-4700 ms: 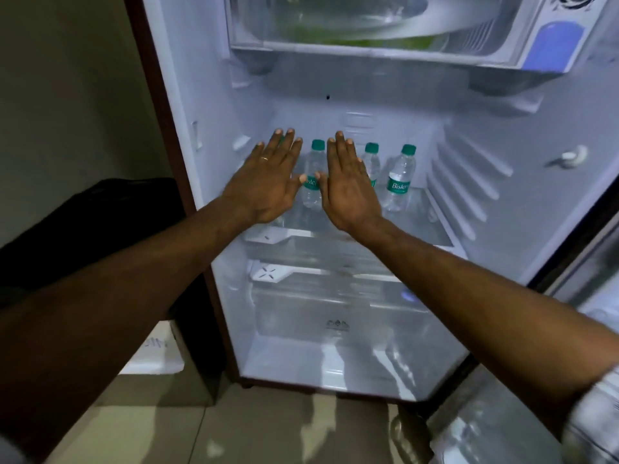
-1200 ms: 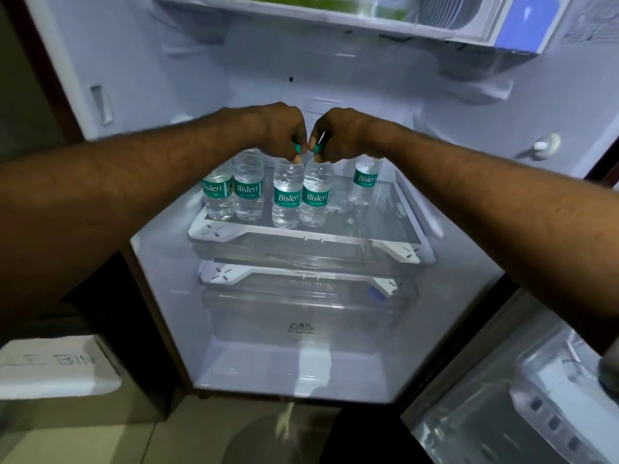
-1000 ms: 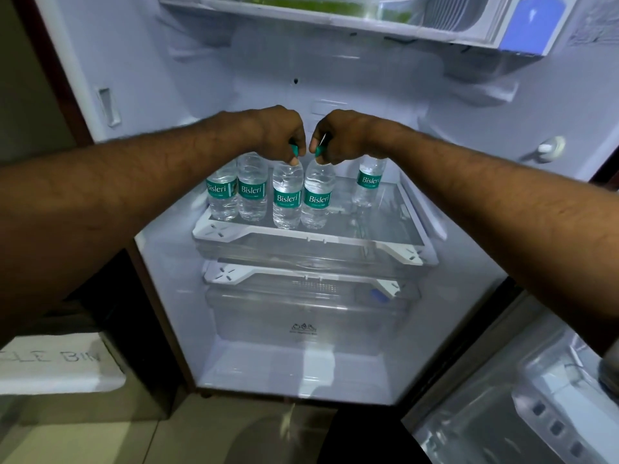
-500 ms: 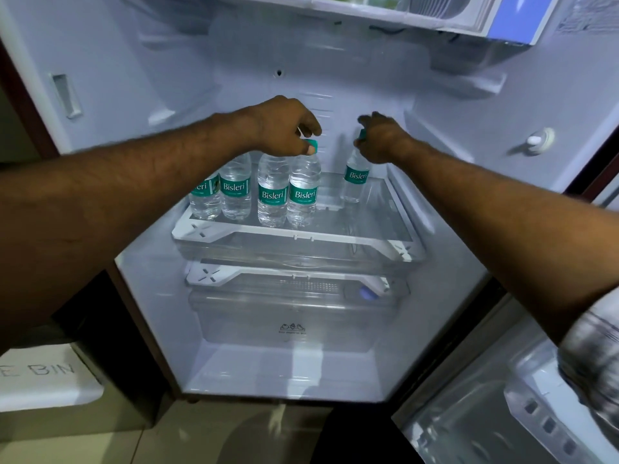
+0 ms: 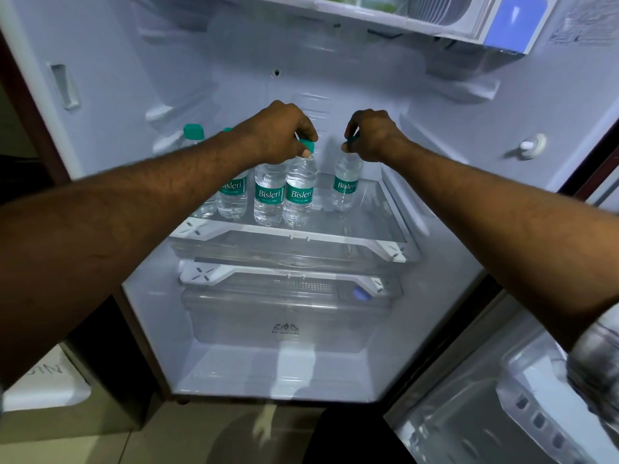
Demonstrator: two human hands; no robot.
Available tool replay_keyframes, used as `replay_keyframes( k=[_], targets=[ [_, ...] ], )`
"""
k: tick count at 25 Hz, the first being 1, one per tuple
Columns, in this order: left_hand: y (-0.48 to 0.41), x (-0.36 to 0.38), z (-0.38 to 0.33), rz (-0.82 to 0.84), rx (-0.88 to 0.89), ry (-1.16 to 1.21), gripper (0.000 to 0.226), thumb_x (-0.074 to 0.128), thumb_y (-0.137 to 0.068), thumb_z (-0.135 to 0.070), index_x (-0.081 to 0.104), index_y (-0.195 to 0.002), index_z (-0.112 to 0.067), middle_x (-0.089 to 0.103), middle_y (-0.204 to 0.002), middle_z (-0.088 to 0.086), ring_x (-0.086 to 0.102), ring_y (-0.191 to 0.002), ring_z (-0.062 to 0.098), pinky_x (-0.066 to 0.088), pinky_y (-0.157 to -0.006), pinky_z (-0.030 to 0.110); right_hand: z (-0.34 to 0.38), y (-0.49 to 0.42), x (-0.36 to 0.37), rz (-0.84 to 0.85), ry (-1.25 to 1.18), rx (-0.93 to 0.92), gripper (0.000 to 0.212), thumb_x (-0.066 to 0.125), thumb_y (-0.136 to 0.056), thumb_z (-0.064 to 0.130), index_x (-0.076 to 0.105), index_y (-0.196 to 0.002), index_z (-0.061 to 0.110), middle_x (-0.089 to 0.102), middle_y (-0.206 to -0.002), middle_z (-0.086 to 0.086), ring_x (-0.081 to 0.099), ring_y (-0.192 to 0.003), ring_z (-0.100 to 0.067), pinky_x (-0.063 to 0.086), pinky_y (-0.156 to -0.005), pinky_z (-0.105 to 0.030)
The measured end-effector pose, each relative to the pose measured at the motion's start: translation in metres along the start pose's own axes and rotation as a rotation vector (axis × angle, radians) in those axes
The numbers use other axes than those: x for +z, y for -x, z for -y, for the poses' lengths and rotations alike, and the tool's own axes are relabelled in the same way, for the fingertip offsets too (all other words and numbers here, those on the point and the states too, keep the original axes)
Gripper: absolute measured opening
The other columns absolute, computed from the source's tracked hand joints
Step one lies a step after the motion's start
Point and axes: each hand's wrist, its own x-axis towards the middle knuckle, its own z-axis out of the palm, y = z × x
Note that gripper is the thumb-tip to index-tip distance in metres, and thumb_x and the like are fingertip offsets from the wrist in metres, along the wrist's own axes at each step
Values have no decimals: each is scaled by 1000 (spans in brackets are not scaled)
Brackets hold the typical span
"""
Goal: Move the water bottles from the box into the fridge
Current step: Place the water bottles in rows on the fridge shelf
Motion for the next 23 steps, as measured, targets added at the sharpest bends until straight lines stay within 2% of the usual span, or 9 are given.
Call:
replay_keyframes(
  k=[6, 10, 15, 18, 20, 23],
  targets=[
    [5, 6, -1, -45, -15, 12, 39, 68, -91, -18, 64, -130, -12, 64, -132, 9, 62, -113, 25, 47, -103, 38, 20, 11, -12, 132, -59, 6, 41, 71, -92, 24, 64, -128, 6, 67, -123, -9, 68, -106, -22, 55, -97, -30],
    [13, 8, -4, -57, -26, 29, 40, 65, -93, -18, 61, -133, -14, 61, -137, 7, 62, -115, 25, 44, -105, 39, 23, 21, -16, 141, -99, 16, 41, 70, -92, 21, 62, -130, 6, 68, -123, -9, 70, -104, -21, 55, -93, -29],
    [21, 11, -3, -94, -31, 7, 41, 61, -96, -22, 58, -137, -18, 57, -141, 6, 56, -124, 27, 39, -109, 40, 17, 30, -17, 118, -104, -3, 38, 71, -92, 20, 66, -125, 4, 68, -123, -12, 69, -107, -24, 55, -100, -34],
    [20, 14, 2, -94, -88, 1, 47, 61, -96, -32, 54, -140, -20, 52, -146, 6, 52, -127, 30, 37, -110, 43, 14, 34, -17, 93, -75, -3, 39, 72, -91, 20, 66, -126, 5, 68, -124, -12, 69, -107, -25, 55, -99, -35],
    [16, 15, 6, -56, -108, 1, 55, 60, -93, -45, 52, -141, -19, 56, -142, 6, 54, -126, 30, 37, -109, 45, 11, 35, -16, 82, -61, -2, 39, 72, -91, 21, 66, -126, 5, 68, -124, -12, 69, -107, -25, 56, -99, -34],
    [9, 15, 5, -46, -115, -37, 58, 57, -90, -57, 59, -133, -18, 62, -134, 6, 57, -119, 30, 40, -106, 49, 8, 39, -16, 53, -29, -6, 38, 72, -91, 21, 66, -126, 6, 66, -125, -12, 66, -110, -24, 54, -99, -32]
  ],
)
